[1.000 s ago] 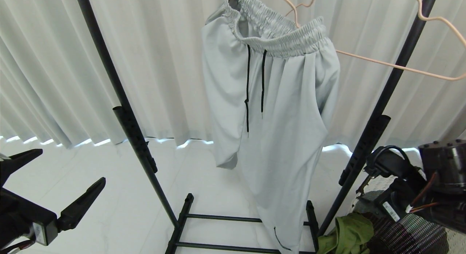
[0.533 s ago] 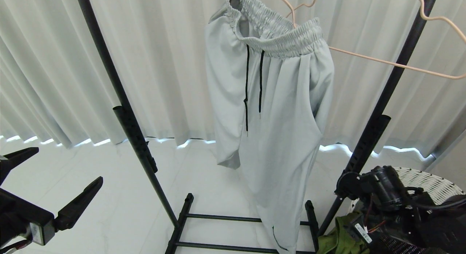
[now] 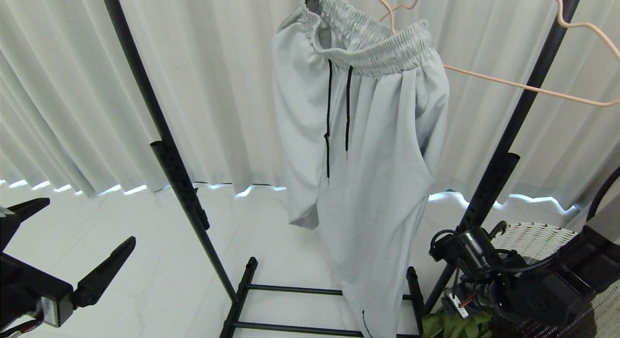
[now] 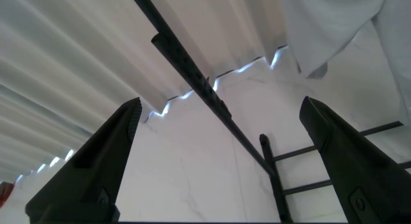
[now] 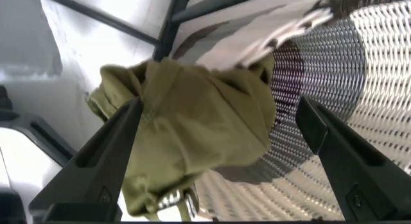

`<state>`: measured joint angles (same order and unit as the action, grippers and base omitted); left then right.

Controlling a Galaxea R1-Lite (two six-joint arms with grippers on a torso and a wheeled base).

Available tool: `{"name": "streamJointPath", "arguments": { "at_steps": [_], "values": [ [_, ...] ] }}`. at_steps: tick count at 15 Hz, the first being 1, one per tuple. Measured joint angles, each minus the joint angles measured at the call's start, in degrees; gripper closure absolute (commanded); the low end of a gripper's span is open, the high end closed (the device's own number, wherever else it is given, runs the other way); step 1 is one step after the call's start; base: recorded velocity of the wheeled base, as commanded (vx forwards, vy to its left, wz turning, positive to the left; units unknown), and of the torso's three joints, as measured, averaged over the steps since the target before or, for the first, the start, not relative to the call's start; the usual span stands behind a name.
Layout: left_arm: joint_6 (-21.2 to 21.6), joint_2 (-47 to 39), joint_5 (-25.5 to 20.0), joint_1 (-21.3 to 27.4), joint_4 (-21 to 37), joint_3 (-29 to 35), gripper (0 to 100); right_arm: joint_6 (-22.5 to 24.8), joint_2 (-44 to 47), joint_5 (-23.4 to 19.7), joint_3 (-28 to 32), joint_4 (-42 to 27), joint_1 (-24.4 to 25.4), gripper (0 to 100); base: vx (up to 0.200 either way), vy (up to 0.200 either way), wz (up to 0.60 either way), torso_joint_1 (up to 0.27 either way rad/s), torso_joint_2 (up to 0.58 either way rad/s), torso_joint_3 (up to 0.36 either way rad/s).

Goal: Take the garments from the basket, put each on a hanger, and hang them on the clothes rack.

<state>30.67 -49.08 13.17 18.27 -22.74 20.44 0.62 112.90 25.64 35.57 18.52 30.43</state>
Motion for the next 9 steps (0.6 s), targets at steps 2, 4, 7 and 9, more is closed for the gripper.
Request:
{"name": "streamJointPath", "arguments": {
  "at_steps": [2,4,7,9],
  "values": [
    [0.0,0.0,0.0,0.0,0.0,-0.1,0,-0.5,1.0,0.0,1.8,0.0,-0.2,0,0.0,0.0,0.0,0.0,0.0,0.0],
    [0.0,0.0,0.0,0.0,0.0,-0.1,0,-0.8,1.9,0.3,3.0,0.0,-0.4,0,0.0,0.0,0.0,0.0,0.0,0.0],
    [0.0,0.0,0.0,0.0,0.0,-0.2,0,-0.9,2.5,3.7,3.2,-0.5,-0.9,0,0.0,0.0,0.0,0.0,0.0,0.0],
    [-0.1,0.0,0.0,0.0,0.0,-0.2,0,-0.9,2.5,5.4,3.1,-0.6,-1.5,0,0.0,0.0,0.0,0.0,0.0,0.0]
  ]
}}
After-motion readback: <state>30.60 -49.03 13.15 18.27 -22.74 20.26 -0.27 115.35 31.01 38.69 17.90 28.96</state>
